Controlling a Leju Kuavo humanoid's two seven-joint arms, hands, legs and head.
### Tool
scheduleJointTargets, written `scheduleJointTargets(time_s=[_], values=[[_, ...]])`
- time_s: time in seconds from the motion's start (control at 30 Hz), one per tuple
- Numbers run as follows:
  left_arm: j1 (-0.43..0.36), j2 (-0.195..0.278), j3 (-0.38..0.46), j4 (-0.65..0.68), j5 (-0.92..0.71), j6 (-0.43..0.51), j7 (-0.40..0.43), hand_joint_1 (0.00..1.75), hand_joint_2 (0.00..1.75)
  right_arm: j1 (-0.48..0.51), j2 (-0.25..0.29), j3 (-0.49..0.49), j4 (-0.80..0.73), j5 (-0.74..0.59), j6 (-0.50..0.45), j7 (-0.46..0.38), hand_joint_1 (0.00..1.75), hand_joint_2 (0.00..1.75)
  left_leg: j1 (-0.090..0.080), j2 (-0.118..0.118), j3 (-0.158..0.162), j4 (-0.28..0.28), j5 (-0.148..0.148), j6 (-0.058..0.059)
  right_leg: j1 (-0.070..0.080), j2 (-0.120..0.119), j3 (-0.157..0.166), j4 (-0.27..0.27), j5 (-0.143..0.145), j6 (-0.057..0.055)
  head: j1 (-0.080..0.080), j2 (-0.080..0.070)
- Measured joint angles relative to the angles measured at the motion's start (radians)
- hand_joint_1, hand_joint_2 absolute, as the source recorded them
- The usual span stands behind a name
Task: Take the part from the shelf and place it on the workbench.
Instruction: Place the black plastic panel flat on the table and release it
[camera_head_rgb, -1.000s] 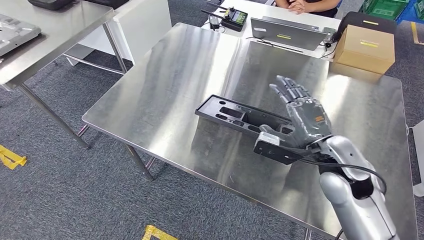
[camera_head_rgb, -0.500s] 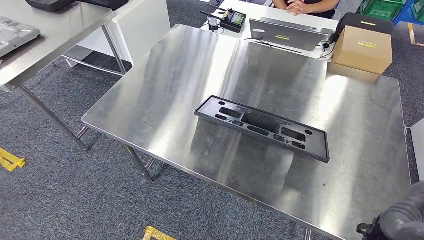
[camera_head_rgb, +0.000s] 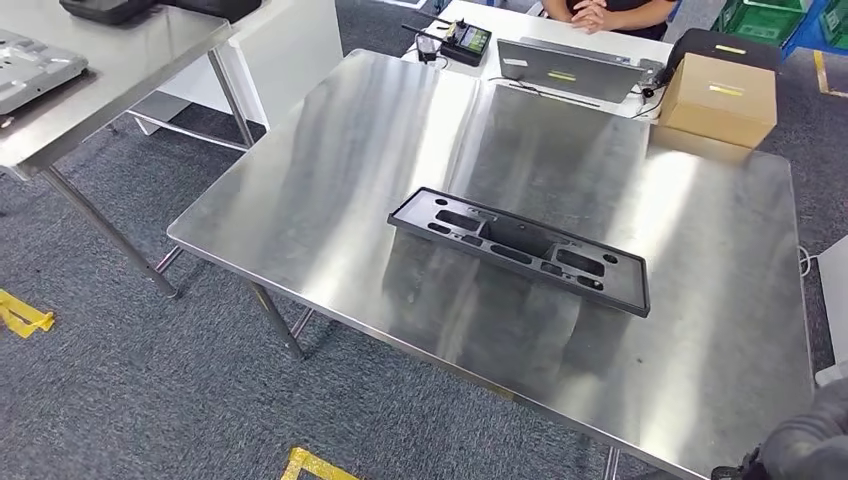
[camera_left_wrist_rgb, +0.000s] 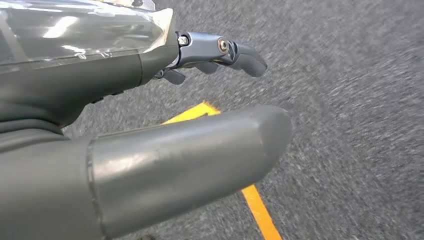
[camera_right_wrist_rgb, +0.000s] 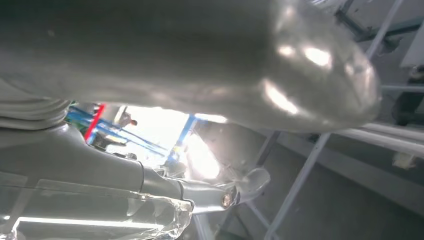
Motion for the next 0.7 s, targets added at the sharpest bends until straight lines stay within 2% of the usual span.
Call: scheduleJointTargets(time_s=[0.07, 0.1, 0.13, 0.17, 0.23, 0.27, 0.3, 0.33, 0.37, 0.43, 0.47, 0.5, 0.57, 0.6, 0.63, 0.7], values=[[0.001, 0.000, 0.006, -0.001, -0.009, 0.002, 0.001, 0.00, 0.00, 0.002, 0.009, -0.001, -0.004, 0.003, 0.003, 0.000, 0.00, 0.00, 0.003, -0.001, -0.003, 0.002, 0.004, -0.013, -0.002, 0.001, -0.012, 0.000, 0.008, -0.022, -0.002, 0.000], [0.002, 0.000, 0.008, -0.001, -0.012, 0.002, 0.002, 0.00, 0.00, 0.003, 0.013, -0.001, -0.005, 0.004, 0.004, 0.000, 0.00, 0.00, 0.006, 0.002, -0.009, 0.010, -0.009, -0.018, -0.003, 0.000, -0.018, 0.000, 0.015, -0.033, -0.003, 0.000], [0.003, 0.000, 0.010, -0.001, -0.014, 0.003, 0.002, 0.00, 0.00, 0.004, 0.016, -0.001, -0.006, 0.005, 0.005, 0.001, 0.00, 0.00, 0.009, 0.005, -0.018, 0.035, -0.040, -0.022, -0.005, -0.003, -0.025, 0.000, 0.022, -0.045, -0.004, 0.000], [0.004, -0.001, 0.012, -0.001, -0.015, 0.003, 0.002, 0.00, 0.00, 0.006, 0.019, -0.002, -0.008, 0.006, 0.005, 0.001, 0.00, 0.00, 0.012, 0.008, -0.033, 0.081, -0.088, -0.025, -0.005, -0.005, -0.033, 0.000, 0.031, -0.054, -0.005, 0.000], [0.003, -0.001, 0.014, -0.001, -0.019, 0.003, 0.003, 0.00, 0.00, 0.009, 0.025, -0.002, -0.011, 0.008, 0.007, 0.003, 0.00, 0.00, 0.013, 0.012, -0.066, 0.213, -0.188, -0.030, 0.002, -0.010, -0.051, 0.001, 0.046, -0.064, -0.006, 0.000], [0.003, -0.002, 0.016, -0.002, -0.022, 0.003, 0.003, 0.00, 0.00, 0.010, 0.028, -0.002, -0.011, 0.009, 0.010, 0.005, 0.00, 0.00, 0.014, 0.012, -0.073, 0.268, -0.216, -0.032, 0.005, -0.012, -0.060, 0.001, 0.054, -0.064, -0.007, 0.000], [0.003, -0.002, 0.017, -0.003, -0.027, 0.002, 0.003, 0.00, 0.00, 0.011, 0.030, -0.002, -0.011, 0.009, 0.013, 0.007, 0.00, 0.00, 0.014, 0.012, -0.066, 0.293, -0.223, -0.032, 0.008, -0.014, -0.068, 0.002, 0.061, -0.063, -0.007, 0.000], [0.003, -0.003, 0.019, -0.004, -0.033, 0.000, 0.003, 0.00, 0.00, 0.012, 0.032, -0.003, -0.011, 0.010, 0.016, 0.009, 0.00, 0.00, 0.015, 0.013, -0.040, 0.281, -0.211, -0.031, 0.010, -0.014, -0.076, 0.003, 0.068, -0.061, -0.007, 0.000], [0.003, -0.004, 0.022, -0.007, -0.040, -0.001, 0.003, 0.00, 0.00, 0.013, 0.034, -0.004, -0.011, 0.010, 0.020, 0.010, 0.00, 0.00, 0.016, 0.013, 0.005, 0.231, -0.189, -0.029, 0.011, -0.014, -0.082, 0.004, 0.073, -0.057, -0.007, 0.000], [0.001, -0.005, 0.028, -0.013, -0.054, -0.005, 0.003, 0.00, 0.00, 0.014, 0.038, -0.006, -0.012, 0.011, 0.027, 0.012, 0.00, 0.00, 0.014, 0.014, 0.111, 0.084, -0.157, -0.023, 0.013, -0.015, -0.091, 0.006, 0.083, -0.048, -0.006, 0.000], [0.001, -0.006, 0.032, -0.015, -0.060, -0.006, 0.003, 0.00, 0.00, 0.015, 0.040, -0.007, -0.013, 0.011, 0.029, 0.012, 0.00, 0.00, 0.011, 0.013, 0.147, 0.030, -0.152, -0.019, 0.015, -0.017, -0.093, 0.007, 0.087, -0.041, -0.006, 0.000], [0.001, -0.007, 0.035, -0.017, -0.064, -0.006, 0.003, 0.00, 0.00, 0.015, 0.041, -0.007, -0.013, 0.011, 0.031, 0.012, 0.00, 0.00, 0.007, 0.012, 0.164, 0.002, -0.153, -0.015, 0.016, -0.018, -0.094, 0.007, 0.092, -0.034, -0.005, 0.000], [0.002, -0.007, 0.040, -0.018, -0.067, -0.006, 0.003, 0.00, 0.00, 0.016, 0.043, -0.008, -0.014, 0.010, 0.034, 0.013, 0.00, 0.00, 0.000, 0.013, 0.158, -0.007, -0.145, -0.002, 0.014, -0.019, -0.098, 0.008, 0.100, -0.018, -0.005, 0.000], [0.002, -0.008, 0.043, -0.019, -0.067, -0.006, 0.003, 0.00, 0.00, 0.017, 0.043, -0.008, -0.014, 0.010, 0.034, 0.013, 0.00, 0.00, -0.001, 0.015, 0.150, -0.010, -0.137, 0.007, 0.013, -0.018, -0.107, 0.015, 0.093, -0.015, -0.005, 0.000], [0.001, -0.008, 0.044, -0.021, -0.067, -0.006, 0.003, 0.00, 0.00, 0.018, 0.043, -0.009, -0.014, 0.010, 0.035, 0.014, 0.00, 0.00, -0.001, 0.018, 0.140, -0.012, -0.127, 0.019, 0.011, -0.017, -0.119, 0.037, 0.073, -0.016, -0.005, 0.000], [0.000, -0.008, 0.046, -0.025, -0.067, -0.006, 0.003, 0.00, 0.00, 0.020, 0.044, -0.010, -0.014, 0.010, 0.035, 0.014, 0.00, 0.00, -0.002, 0.023, 0.114, -0.015, -0.107, 0.035, 0.011, -0.014, -0.160, 0.136, -0.003, -0.028, -0.004, 0.000]])
